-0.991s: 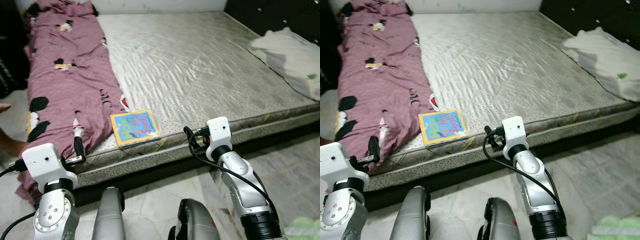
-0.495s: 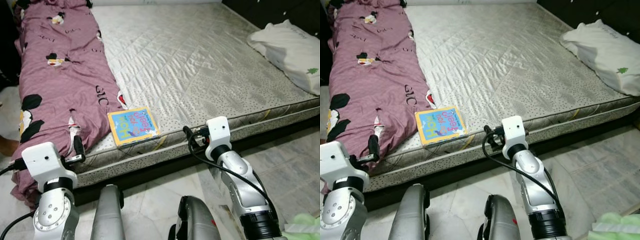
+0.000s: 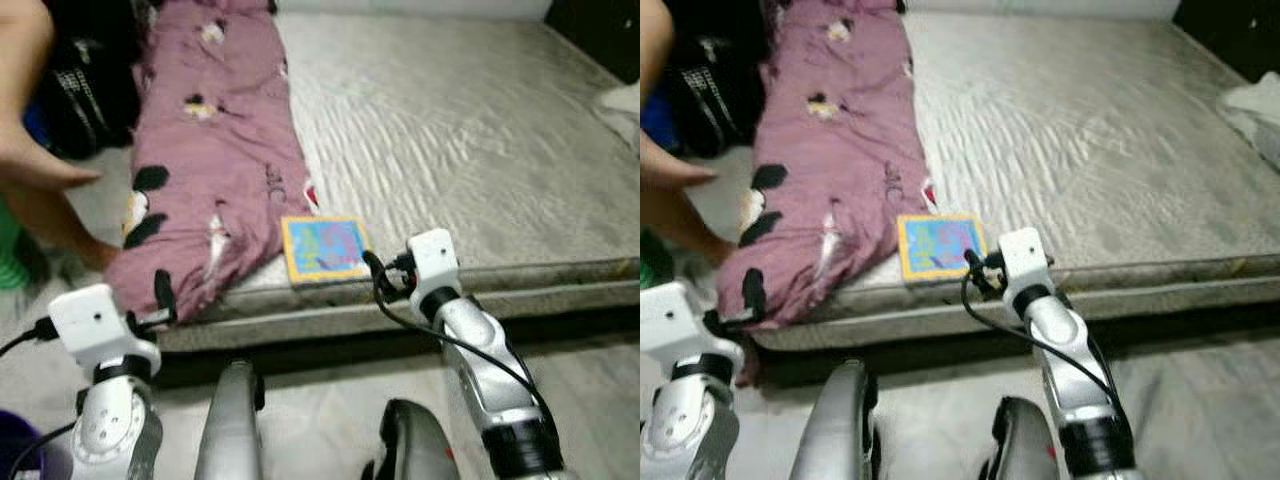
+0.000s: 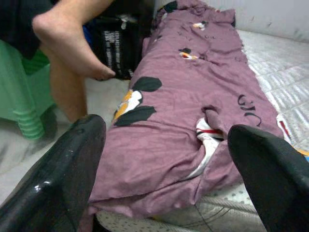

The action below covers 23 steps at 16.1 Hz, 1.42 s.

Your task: Clean up the room

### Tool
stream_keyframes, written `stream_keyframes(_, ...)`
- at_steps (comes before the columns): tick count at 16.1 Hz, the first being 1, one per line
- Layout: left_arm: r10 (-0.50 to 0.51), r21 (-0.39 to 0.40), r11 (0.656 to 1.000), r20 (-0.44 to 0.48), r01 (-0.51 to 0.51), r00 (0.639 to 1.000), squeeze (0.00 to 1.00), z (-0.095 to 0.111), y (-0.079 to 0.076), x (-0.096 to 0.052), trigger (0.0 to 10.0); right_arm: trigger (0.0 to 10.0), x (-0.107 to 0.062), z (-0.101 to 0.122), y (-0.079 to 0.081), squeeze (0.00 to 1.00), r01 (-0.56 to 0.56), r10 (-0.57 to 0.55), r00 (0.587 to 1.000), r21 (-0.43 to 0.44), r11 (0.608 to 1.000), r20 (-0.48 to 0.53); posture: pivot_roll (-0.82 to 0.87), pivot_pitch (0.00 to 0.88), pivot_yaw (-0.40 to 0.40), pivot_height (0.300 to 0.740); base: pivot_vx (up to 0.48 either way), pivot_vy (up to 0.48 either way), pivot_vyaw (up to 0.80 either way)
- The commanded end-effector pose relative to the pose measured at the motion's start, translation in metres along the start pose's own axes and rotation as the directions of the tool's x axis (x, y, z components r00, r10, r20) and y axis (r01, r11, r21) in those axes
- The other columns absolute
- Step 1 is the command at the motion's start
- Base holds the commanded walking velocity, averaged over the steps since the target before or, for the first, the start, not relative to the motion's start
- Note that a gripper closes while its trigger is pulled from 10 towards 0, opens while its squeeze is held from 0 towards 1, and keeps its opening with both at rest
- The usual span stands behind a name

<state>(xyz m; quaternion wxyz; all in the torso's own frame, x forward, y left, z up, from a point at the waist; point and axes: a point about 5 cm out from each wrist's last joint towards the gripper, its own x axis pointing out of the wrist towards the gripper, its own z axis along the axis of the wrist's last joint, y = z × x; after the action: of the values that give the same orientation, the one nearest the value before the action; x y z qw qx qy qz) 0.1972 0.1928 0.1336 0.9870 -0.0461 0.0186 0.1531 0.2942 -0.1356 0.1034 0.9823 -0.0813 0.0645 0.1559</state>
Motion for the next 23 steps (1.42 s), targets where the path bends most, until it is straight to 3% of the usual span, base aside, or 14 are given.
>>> stream_keyframes(1, -0.020, -0.011, 1.000, 0.014, 0.020, 1.000, 0.00, 0.0028, -0.0029, -0.0007, 10.0, 10.0, -0.0002, -0.0013, -0.0021, 0.00, 0.007, -0.007, 1.000, 0.006, 1.000, -0.006, 0.07, 0.111, -0.077, 0.611, 0.390, 0.000, 0.00)
stream_keyframes(14, -0.037, -0.017, 0.999, 0.004, 0.037, 0.999, 0.00, 0.0012, -0.0052, -0.0001, 10.0, 10.0, 0.0006, -0.0028, -0.0024, 0.00, 0.008, -0.008, 1.000, 0.010, 1.000, -0.012, 0.07, 0.112, -0.076, 0.611, 0.393, 0.000, 0.00)
stream_keyframes(23, -0.034, -0.019, 0.999, -0.016, 0.033, 0.999, 0.00, -0.0017, -0.0067, 0.0011, 10.0, 10.0, 0.0004, -0.0043, -0.0016, 0.00, 0.007, -0.007, 1.000, 0.015, 1.000, -0.015, 0.07, 0.104, -0.075, 0.611, 0.120, 0.000, 0.00)
